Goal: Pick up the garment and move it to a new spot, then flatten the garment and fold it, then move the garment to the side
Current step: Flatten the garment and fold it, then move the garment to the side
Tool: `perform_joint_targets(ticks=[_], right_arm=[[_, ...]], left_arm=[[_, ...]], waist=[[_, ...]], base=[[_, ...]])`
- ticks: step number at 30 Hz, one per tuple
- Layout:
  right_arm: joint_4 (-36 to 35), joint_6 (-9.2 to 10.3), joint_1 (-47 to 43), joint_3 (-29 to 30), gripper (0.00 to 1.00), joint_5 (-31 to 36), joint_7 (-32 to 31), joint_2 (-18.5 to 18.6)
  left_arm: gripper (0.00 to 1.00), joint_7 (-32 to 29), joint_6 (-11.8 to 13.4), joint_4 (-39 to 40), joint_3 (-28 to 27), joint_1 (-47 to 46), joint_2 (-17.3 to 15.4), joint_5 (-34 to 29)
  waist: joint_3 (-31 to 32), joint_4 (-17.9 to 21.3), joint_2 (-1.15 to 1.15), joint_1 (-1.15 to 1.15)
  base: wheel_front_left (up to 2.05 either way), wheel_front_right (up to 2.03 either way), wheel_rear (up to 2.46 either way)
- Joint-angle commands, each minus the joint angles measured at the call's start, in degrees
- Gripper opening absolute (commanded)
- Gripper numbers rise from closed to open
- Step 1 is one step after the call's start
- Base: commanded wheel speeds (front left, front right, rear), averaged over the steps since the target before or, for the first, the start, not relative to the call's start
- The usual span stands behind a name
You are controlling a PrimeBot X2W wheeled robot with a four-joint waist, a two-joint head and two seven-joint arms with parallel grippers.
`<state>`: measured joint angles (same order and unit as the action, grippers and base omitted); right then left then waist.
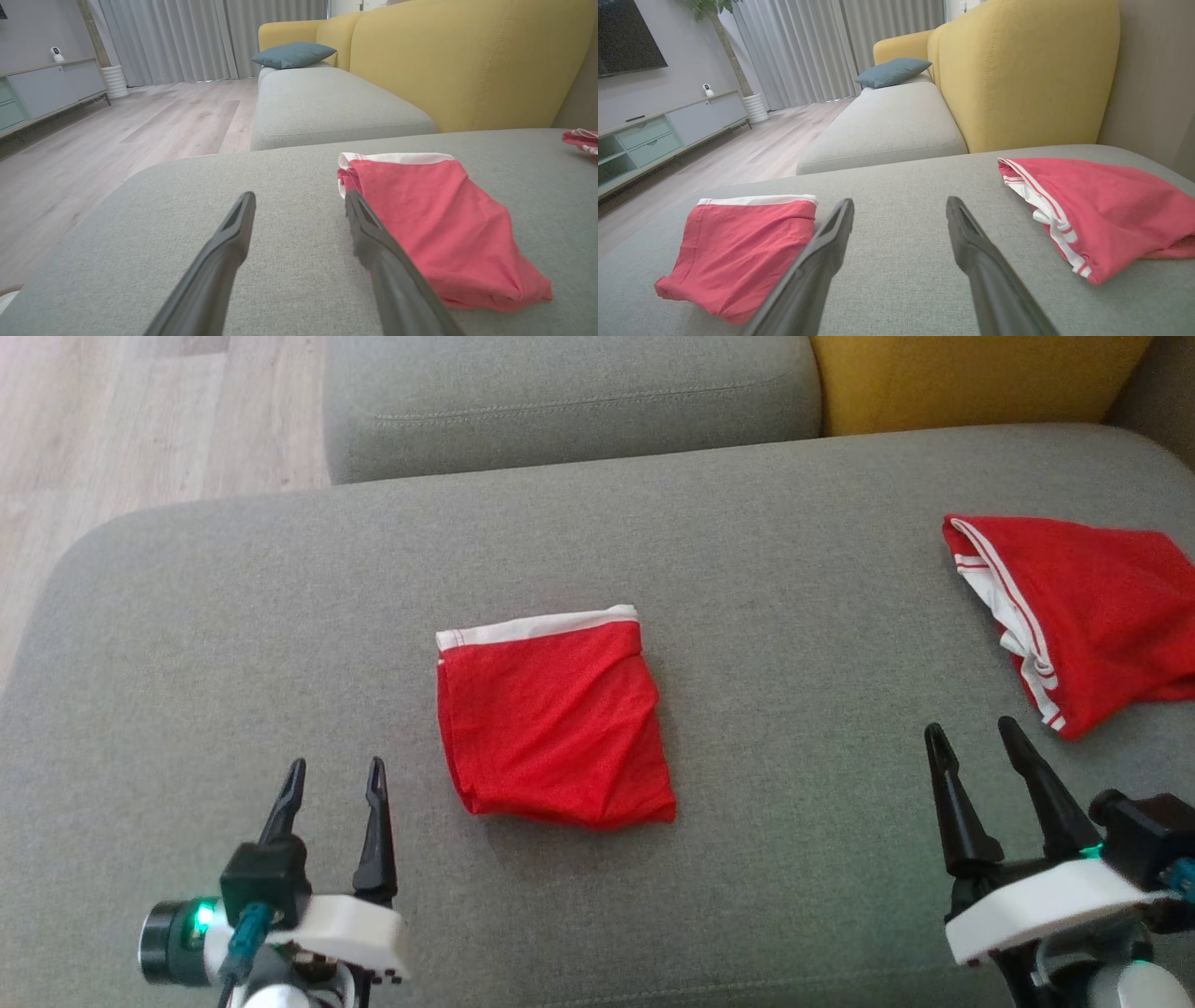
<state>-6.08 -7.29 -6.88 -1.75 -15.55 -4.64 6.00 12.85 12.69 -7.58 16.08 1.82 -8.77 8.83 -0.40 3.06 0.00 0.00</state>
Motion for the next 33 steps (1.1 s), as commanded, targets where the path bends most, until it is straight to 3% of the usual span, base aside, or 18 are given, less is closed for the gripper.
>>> perform_joint_targets(ticks=[1,25,33], right_arm=[[-2.7,-0.2,1.1,-0.9,1.0,0.4,-0.4,0.2],[-4.3,-0.2,0.7,-0.4,1.0,1.7,-1.9,-0.2],[-1.8,-0.2,3.5,-2.2,1.0,1.4,-3.7,1.2]], left_arm=[[1.0,-0.1,0.5,2.0,-1.9,-1.7,-1.0,0.5],[1.0,-0.3,1.6,3.1,-1.3,-2.3,-1.8,0.7],[1.0,0.3,1.8,3.9,-0.8,-4.8,-1.6,0.2]], waist=[[0.2,0.0,0.0,0.0],[0.0,-0.7,0.0,0.0],[-3.1,-3.1,0.0,0.0]], base=[[0.0,0.0,0.0],[0.0,0.0,0.0],[0.0,0.0,0.0]])
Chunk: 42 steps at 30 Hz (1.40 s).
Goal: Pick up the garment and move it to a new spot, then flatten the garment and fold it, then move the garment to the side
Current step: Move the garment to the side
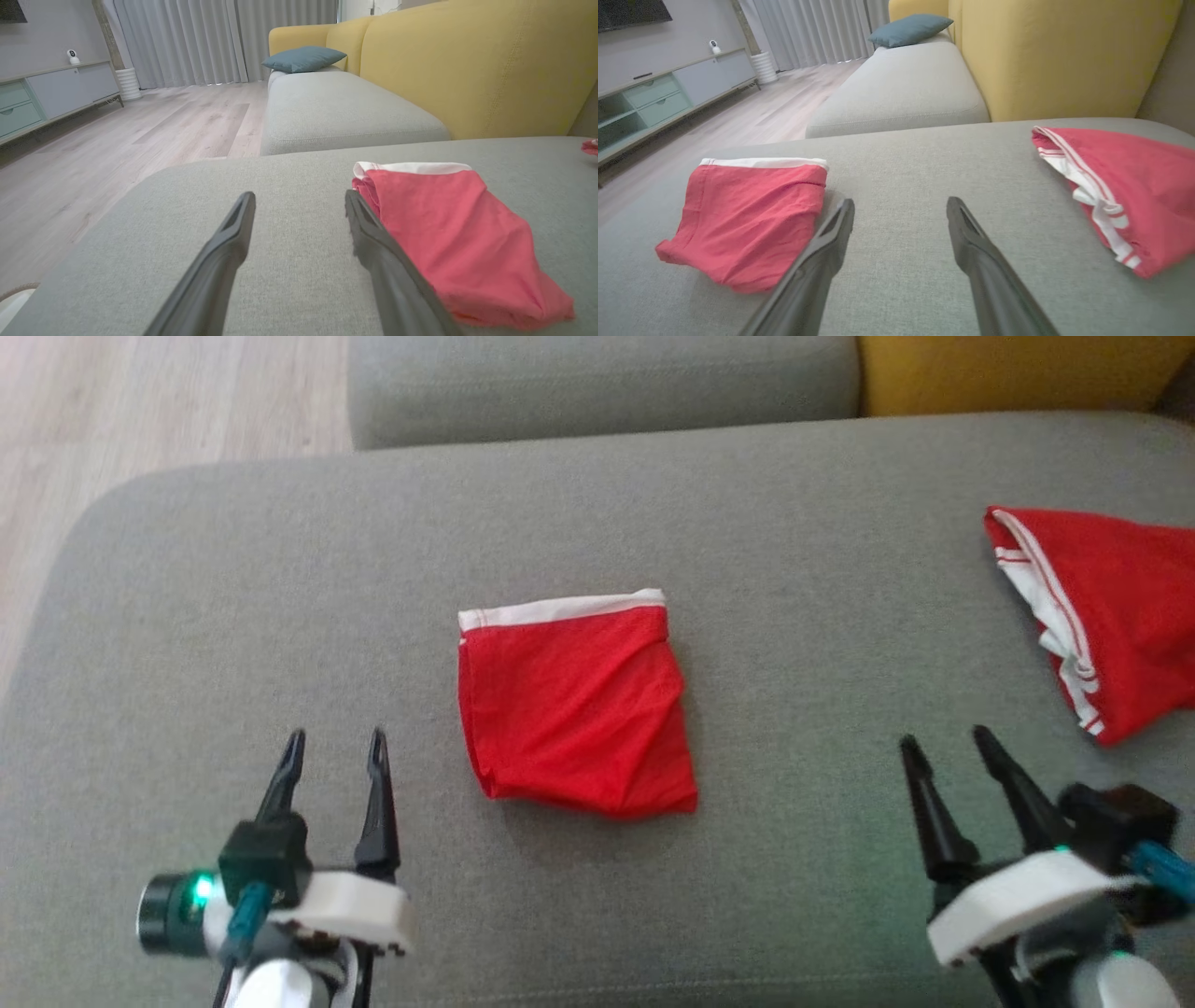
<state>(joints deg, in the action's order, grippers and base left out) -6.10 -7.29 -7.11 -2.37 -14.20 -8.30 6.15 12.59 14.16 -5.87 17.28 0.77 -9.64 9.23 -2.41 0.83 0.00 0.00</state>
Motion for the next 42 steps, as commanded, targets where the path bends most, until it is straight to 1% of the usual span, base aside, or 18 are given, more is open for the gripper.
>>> perform_joint_targets(ticks=[1,6,9,12,18,22,24,25,26,27,31,35,37,42], right_arm=[[-1.1,-0.2,4.7,-2.3,1.0,-0.3,-0.2,1.3],[5.3,-0.2,11.1,-8.1,1.0,-1.9,-0.5,2.4],[10.2,-0.2,15.8,-12.6,1.0,-3.2,-0.1,2.4],[15.7,-0.2,20.6,-15.6,1.0,-4.2,0.3,2.1],[27.4,-0.2,27.9,-16.5,1.0,-4.8,0.1,2.2],[33.3,-0.2,30.8,-16.5,1.0,-5.6,-0.8,1.9],[35.8,-0.2,31.5,-16.9,1.0,-6.4,-2.2,1.6],[36.7,-0.2,31.8,-17.2,0.87,-7.0,-2.9,1.4],[37.3,-0.2,32.0,-17.5,0.47,-7.6,-3.4,1.2],[37.7,-0.2,32.3,-17.9,0.0,-8.2,-3.8,1.1],[36.9,-0.2,32.8,-20.0,0.0,-9.2,-2.3,1.7],[34.0,-0.2,32.3,-21.8,0.0,-9.1,-0.8,3.0],[32.1,-0.2,31.6,-22.8,0.0,-8.9,-0.4,3.9],[27.2,-0.2,29.7,-24.3,0.0,-8.3,-1.1,6.9]], left_arm=[[1.0,0.7,0.3,2.3,-1.9,-4.3,-0.6,-0.3],[1.0,1.5,-0.1,2.4,-1.0,-7.8,0.3,-0.8],[1.0,1.9,-0.3,2.3,-0.5,-9.8,1.0,-1.1],[1.0,2.2,-0.5,2.0,-0.1,-11.4,1.9,-1.3],[1.0,2.4,-0.8,1.5,0.4,-13.1,3.3,-1.4],[1.0,2.4,-0.8,2.1,0.3,-13.6,3.8,-1.8],[1.0,2.4,-0.9,2.2,0.1,-13.6,4.1,-2.0],[1.0,2.4,-0.9,2.3,0.0,-13.6,4.1,-2.0],[1.0,2.4,-0.9,2.4,-0.1,-13.6,4.2,-2.1],[1.0,2.4,-0.9,2.5,-0.2,-13.7,4.3,-2.2],[1.0,2.4,-1.1,2.8,-0.4,-13.5,4.4,-2.9],[1.0,2.4,-1.4,3.1,-0.8,-13.2,4.1,-3.5],[1.0,2.4,-1.4,3.3,-1.0,-13.1,3.9,-3.7],[1.0,2.4,-1.5,4.0,-1.9,-12.7,3.1,-4.1]], waist=[[-1.8,-1.4,0.0,0.0],[-5.6,-5.0,0.0,0.0],[-7.8,-7.4,0.0,0.0],[-9.8,-9.9,0.0,0.0],[-12.0,-13.3,0.0,0.0],[-12.6,-14.2,0.0,0.0],[-12.7,-14.4,0.0,0.0],[-12.7,-14.4,0.0,0.0],[-12.7,-14.3,0.0,0.0],[-12.8,-14.2,0.0,0.0],[-12.3,-12.9,0.0,0.0],[-11.8,-9.9,0.0,0.0],[-11.5,-7.6,0.0,0.0],[-10.8,-0.1,0.0,0.0]], base=[[0.0,0.0,0.0],[0.0,0.0,0.0],[0.0,0.0,0.0],[0.0,0.0,0.0],[0.0,0.0,0.0],[0.0,0.0,0.0],[0.0,0.0,0.0],[0.0,0.0,0.0],[0.0,0.0,0.0],[0.0,0.0,0.0],[0.0,0.0,0.0],[0.0,0.0,0.0],[0.0,0.0,0.0],[0.0,0.0,0.0]])
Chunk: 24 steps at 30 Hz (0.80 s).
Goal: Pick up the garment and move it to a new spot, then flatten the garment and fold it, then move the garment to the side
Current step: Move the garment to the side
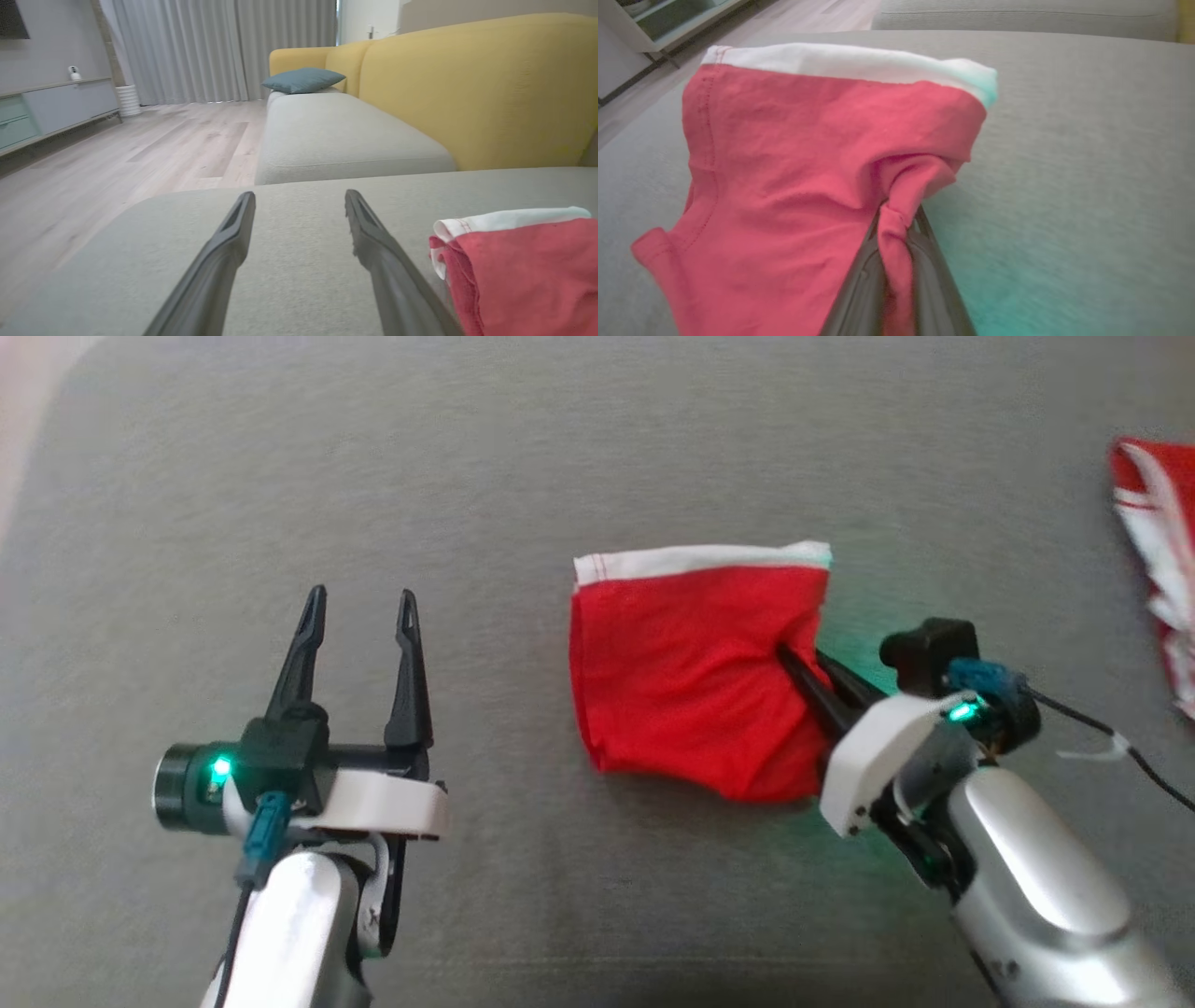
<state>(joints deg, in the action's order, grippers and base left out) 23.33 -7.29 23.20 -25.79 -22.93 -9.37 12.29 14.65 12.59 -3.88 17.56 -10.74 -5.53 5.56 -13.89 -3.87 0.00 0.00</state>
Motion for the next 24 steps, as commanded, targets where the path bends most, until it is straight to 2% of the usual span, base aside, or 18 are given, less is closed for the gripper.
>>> perform_joint_targets(ticks=[1,6,11,17,24], right_arm=[[-3.1,-0.2,-1.1,-0.9,0.0,0.4,-0.4,1.5],[-6.1,-0.2,-2.2,0.4,0.0,0.6,-2.4,6.5],[-6.6,-0.2,-0.6,2.4,0.0,0.2,-2.9,10.4],[-3.8,-0.2,5.8,5.2,0.0,0.0,-1.3,14.7],[3.3,-0.2,13.9,10.6,0.0,-0.7,2.6,19.4]], left_arm=[[1.0,0.3,0.0,2.1,-2.4,-1.1,-1.2,-0.5],[1.0,0.3,-0.6,2.4,-2.1,-1.6,-1.7,-0.9],[1.0,0.3,-1.5,2.3,-0.9,-3.6,-1.8,-1.6],[1.0,0.3,-2.6,1.8,0.7,-7.2,-2.0,-2.8],[1.0,0.3,-3.4,1.4,2.4,-10.8,-1.8,-3.9]], waist=[[0.7,6.2,0.0,0.0],[0.4,12.6,0.0,0.0],[-1.8,16.2,0.0,0.0],[-5.5,17.7,0.0,0.0],[-9.4,17.6,0.0,0.0]], base=[[0.0,0.0,0.0],[0.0,0.0,0.0],[0.0,0.0,0.0],[0.0,0.0,0.0],[0.0,0.0,0.0]])
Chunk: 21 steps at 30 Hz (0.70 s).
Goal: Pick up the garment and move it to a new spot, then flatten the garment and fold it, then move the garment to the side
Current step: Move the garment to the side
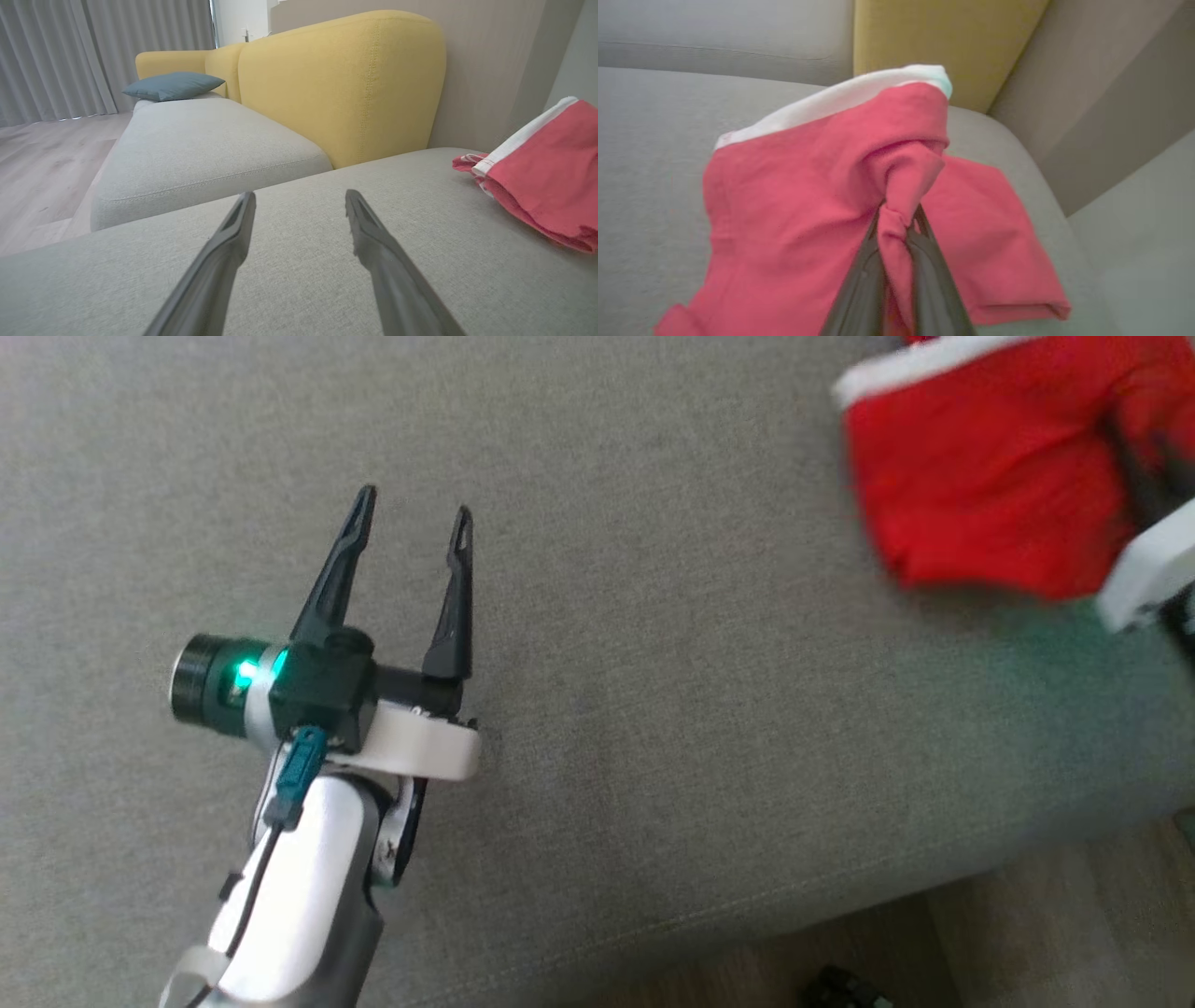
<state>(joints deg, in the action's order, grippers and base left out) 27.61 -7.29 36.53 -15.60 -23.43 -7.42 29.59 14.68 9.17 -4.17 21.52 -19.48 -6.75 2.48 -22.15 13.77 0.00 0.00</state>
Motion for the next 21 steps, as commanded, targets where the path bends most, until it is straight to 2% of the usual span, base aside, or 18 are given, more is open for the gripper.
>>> perform_joint_targets(ticks=[1,5,8,19,21], right_arm=[[0.0,-0.2,1.5,1.0,0.0,0.0,1.1,2.7],[4.6,-0.2,5.0,3.1,0.0,0.6,3.0,4.9],[6.8,-0.2,6.8,3.8,0.0,0.9,3.9,5.2],[19.3,-0.2,13.3,9.2,0.0,3.5,6.9,3.9],[21.4,-0.2,13.8,9.9,0.47,4.0,7.4,3.7]], left_arm=[[1.0,0.3,-0.1,1.7,-1.3,-2.5,-0.6,-0.9],[1.0,0.3,-0.6,1.8,0.0,-4.9,-0.3,-1.7],[1.0,0.3,-0.7,1.8,0.4,-6.1,-0.2,-2.1],[1.0,0.3,-1.3,1.6,2.4,-10.8,0.4,-3.0],[1.0,0.3,-1.3,1.5,2.5,-11.0,0.4,-2.9]], waist=[[-1.7,-0.1,0.0,0.0],[-4.3,-0.6,0.0,0.0],[-5.5,-0.8,0.0,0.0],[-10.4,-2.7,0.0,0.0],[-10.6,-2.9,0.0,0.0]], base=[[0.0,0.0,0.0],[0.0,0.0,0.0],[0.0,0.0,0.0],[0.0,0.0,0.0],[0.0,0.0,0.0]])
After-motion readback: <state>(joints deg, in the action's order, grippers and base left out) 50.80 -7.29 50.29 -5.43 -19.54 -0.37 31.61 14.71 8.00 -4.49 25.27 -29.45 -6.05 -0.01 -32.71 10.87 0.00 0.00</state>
